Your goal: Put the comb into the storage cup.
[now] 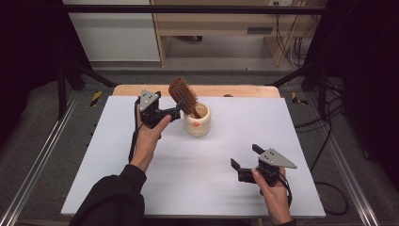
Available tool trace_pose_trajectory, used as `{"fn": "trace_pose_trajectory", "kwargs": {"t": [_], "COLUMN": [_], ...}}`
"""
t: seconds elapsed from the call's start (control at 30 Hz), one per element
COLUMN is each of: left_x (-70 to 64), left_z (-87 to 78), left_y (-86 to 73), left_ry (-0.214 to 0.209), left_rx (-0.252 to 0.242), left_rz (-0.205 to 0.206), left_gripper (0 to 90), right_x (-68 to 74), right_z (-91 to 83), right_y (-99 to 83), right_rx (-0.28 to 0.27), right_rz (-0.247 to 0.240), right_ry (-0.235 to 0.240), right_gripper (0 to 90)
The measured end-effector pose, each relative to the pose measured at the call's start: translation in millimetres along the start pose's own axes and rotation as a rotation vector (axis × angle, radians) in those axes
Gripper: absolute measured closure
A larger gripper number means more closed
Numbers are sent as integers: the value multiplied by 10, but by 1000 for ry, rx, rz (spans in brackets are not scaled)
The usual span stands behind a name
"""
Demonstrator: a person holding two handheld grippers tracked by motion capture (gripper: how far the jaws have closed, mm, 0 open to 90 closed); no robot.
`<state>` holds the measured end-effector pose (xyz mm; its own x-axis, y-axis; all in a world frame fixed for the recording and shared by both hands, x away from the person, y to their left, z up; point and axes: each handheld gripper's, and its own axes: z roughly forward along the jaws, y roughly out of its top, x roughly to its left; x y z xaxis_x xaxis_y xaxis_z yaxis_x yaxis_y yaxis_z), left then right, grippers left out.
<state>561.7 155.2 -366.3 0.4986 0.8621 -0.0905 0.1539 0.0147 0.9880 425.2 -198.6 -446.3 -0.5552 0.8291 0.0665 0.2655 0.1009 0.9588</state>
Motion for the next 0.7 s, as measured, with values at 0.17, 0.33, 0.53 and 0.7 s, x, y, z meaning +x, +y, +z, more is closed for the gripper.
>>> {"fn": "trace_pose_trajectory", "kwargs": {"t": [0.17, 0.33, 0.53, 0.7], "left_x": [15, 37, 65, 89], "left_z": [-68, -152, -285, -363], "left_y": [20, 32, 43, 28], "left_ry": [-8, -7, 0, 3], "left_rx": [-1, 1, 19, 24], "left_rz": [1, 3, 1, -5], "left_gripper": [30, 28, 28, 28], "right_x": [4, -1, 25, 36], "right_z": [6, 20, 38, 24], "right_y": [0, -5, 2, 2], "right_rx": [2, 9, 11, 13], "right_rz": [-2, -3, -12, -15], "right_ry": [2, -1, 6, 6], "right_gripper": [29, 30, 31, 31]}}
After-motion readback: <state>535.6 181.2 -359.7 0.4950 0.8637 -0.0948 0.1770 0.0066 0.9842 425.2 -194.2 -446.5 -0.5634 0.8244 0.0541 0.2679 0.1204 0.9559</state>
